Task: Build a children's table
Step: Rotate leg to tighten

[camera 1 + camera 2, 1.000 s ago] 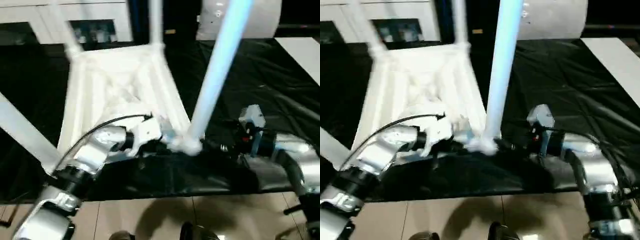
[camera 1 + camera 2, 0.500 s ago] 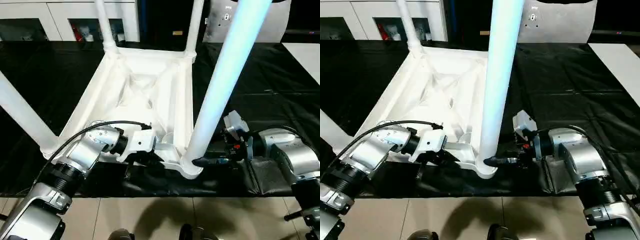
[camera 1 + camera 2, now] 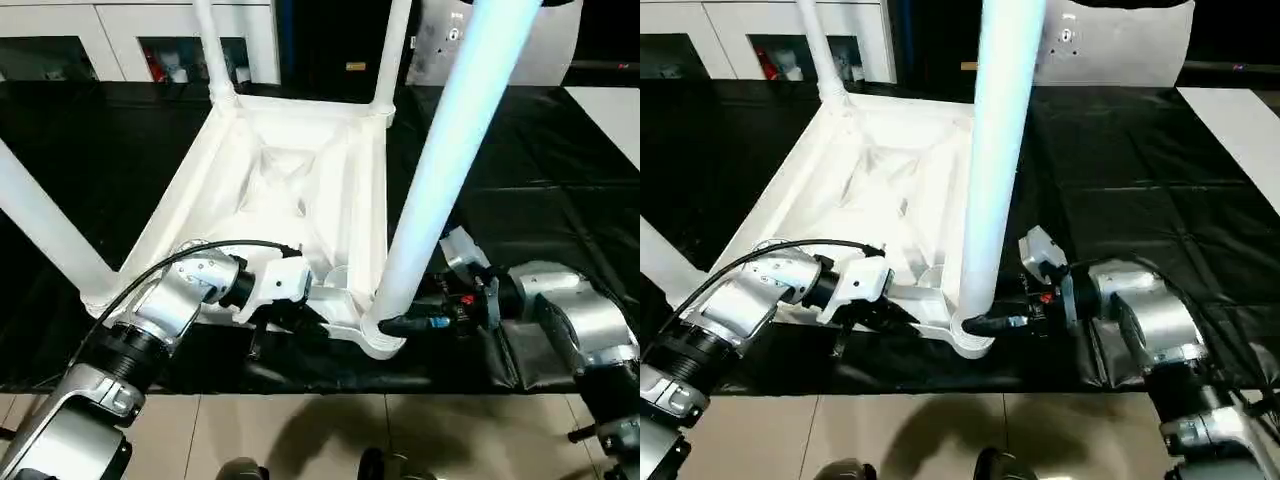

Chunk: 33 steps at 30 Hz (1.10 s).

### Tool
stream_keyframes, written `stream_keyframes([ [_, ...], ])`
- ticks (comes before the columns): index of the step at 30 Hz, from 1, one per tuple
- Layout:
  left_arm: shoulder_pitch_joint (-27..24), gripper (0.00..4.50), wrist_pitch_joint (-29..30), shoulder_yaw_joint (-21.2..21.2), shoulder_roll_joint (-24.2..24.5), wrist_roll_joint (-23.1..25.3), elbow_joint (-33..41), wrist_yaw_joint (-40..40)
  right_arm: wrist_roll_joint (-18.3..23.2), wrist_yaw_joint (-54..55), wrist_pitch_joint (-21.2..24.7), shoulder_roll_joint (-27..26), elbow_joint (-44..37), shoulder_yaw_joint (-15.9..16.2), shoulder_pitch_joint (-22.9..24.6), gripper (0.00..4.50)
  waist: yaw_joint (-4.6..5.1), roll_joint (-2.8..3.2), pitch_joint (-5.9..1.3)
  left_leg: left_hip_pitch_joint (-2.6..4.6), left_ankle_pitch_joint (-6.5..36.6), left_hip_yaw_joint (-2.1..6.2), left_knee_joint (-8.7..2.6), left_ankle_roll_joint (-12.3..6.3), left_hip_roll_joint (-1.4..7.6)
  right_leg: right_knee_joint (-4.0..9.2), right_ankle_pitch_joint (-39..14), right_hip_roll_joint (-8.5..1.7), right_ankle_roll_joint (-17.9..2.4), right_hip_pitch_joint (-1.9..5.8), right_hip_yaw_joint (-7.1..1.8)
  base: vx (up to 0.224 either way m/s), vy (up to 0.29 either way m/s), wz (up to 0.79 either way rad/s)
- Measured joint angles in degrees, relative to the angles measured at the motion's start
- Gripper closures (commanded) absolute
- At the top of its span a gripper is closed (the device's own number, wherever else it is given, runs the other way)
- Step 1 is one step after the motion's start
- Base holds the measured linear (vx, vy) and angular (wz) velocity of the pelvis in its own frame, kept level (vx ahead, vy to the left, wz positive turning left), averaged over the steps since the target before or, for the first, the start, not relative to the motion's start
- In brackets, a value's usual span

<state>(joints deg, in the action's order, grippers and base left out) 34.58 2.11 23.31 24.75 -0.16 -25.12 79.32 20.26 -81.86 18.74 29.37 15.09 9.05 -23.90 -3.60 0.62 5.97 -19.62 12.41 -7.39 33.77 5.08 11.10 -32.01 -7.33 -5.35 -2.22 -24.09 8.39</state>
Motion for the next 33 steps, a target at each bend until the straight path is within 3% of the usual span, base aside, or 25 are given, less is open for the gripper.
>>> stream_keyframes([
  [4,-0.44,4.5,5.2,-2.33,-1.27,0.62,0.33,-5.79,-0.96,11.13,1.1,-4.1,-3.66,-3.04,3.38,2.41,0.48,0.0,0.01,0.13,-0.14,-0.09,-0.03,0.51,0.07,0.0,0.0,0.02,0.01,0.1,0.02,0.0,0.0,0.0],
  [9,-1.17,4.5,13.38,-4.97,-6.09,2.61,2.29,-17.27,-5.77,29.4,0.98,-10.97,-4.11,-6.77,3.41,2.47,3.52,0.06,-0.01,0.18,-0.13,-0.11,-0.08,0.69,0.05,0.98,0.0,0.07,0.03,0.36,0.51,0.0,0.0,0.0],
  [12,-1.4,4.5,18.69,-6.13,-10.08,4.14,3.75,-24.47,-8.19,40.11,2.63,-15.56,-4.4,-8.53,2.54,2.5,4.65,0.32,-0.04,0.11,-0.13,-0.07,-0.09,0.68,0.05,1.61,0.0,0.07,0.04,0.57,0.67,0.0,0.0,0.0],
  [15,-0.92,4.5,22.73,-7.59,-15.06,5.51,3.63,-32.65,-11.35,50.84,4.34,-19.78,-4.68,-9.64,1.13,2.51,5.16,0.53,-0.03,0.07,-0.12,-0.09,-0.12,0.61,0.0,2.14,0.0,-0.03,0.05,0.72,0.72,0.0,0.0,0.0],
  [18,-0.36,4.5,24.72,-7.85,-18.66,6.68,3.38,-38.49,-14.22,58.92,4.8,-22.76,-4.59,-10.0,-0.07,2.51,5.35,0.7,-0.12,-0.12,-0.05,-0.11,-0.24,0.46,-0.02,2.61,0.01,-0.06,0.08,0.74,0.68,0.0,0.0,0.0],
  [19,-0.29,4.5,25.02,-7.77,-19.33,6.79,3.4,-39.76,-14.96,60.59,3.85,-23.51,-4.3,-10.03,-0.08,2.17,5.33,0.73,-0.14,-0.21,0.0,-0.15,-0.26,0.35,-0.04,2.65,0.05,-0.07,0.13,0.72,0.57,0.0,0.0,0.0],
  [25,-0.25,4.5,25.01,-7.22,-19.33,7.14,4.35,-40.14,-15.48,61.06,0.01,-24.22,-3.83,-9.95,0.85,1.6,4.64,0.67,-0.22,-0.26,0.14,-0.3,-0.2,-0.38,-0.24,1.61,0.24,-0.13,0.16,0.29,-0.1,0.01,-0.003,0.01],
  [33,-1.0,4.5,20.03,-5.91,-14.28,6.53,5.2,-34.2,-11.62,46.64,-3.78,-15.6,-3.85,-9.04,2.53,0.86,3.21,0.59,-0.22,-0.43,0.12,-0.26,-0.21,-0.37,-0.06,-0.07,0.07,0.11,0.02,-0.83,-0.29,0.0,0.0,0.0],
])
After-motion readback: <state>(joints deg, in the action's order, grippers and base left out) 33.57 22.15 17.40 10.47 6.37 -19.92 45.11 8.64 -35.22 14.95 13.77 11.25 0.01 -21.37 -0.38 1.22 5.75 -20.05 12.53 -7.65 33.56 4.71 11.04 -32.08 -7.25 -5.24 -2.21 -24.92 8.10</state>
